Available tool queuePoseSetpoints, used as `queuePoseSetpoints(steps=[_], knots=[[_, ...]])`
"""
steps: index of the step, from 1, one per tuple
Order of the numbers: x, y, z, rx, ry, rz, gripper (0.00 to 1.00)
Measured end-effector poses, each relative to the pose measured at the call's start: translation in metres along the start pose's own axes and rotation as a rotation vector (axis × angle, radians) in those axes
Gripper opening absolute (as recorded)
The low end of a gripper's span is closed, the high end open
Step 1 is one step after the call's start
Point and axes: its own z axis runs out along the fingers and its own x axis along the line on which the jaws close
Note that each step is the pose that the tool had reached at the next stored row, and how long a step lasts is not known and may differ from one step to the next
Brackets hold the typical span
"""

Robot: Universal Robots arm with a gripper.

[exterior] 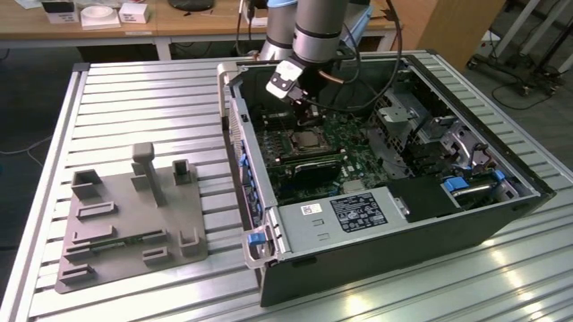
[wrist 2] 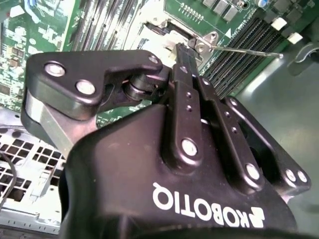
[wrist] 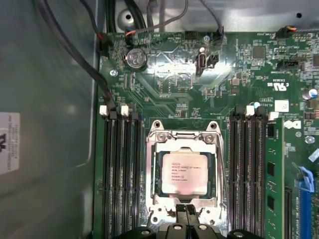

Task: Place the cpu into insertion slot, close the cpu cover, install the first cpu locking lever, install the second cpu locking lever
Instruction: 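Close the cpu cover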

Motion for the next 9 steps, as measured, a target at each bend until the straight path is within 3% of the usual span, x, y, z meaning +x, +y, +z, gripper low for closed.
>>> queuePoseSetpoints(steps=[9], knots=[[0.0001, -0.0015, 0.0163, -0.0001, 0.0002, -0.016, 0.1]])
